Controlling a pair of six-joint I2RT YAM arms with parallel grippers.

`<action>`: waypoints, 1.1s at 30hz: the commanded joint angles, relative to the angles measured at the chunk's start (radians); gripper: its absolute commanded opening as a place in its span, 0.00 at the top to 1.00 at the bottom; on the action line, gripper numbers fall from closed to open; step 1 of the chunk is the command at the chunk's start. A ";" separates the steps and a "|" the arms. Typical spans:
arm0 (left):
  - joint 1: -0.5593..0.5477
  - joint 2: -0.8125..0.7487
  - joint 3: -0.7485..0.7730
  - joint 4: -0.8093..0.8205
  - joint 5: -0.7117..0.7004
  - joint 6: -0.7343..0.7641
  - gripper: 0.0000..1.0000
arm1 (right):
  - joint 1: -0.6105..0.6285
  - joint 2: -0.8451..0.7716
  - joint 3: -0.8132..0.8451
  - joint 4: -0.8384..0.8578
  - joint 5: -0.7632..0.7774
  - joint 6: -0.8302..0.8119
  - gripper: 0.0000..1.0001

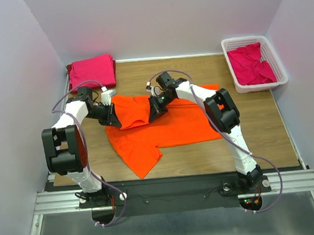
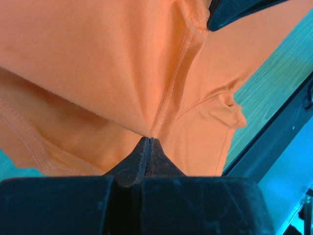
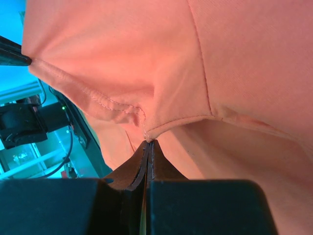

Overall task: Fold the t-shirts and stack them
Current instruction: Fold the tshirt

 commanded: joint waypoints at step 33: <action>0.109 0.481 0.625 0.226 -0.162 -0.170 0.48 | -0.354 -0.229 -0.099 -0.136 0.579 -0.504 0.60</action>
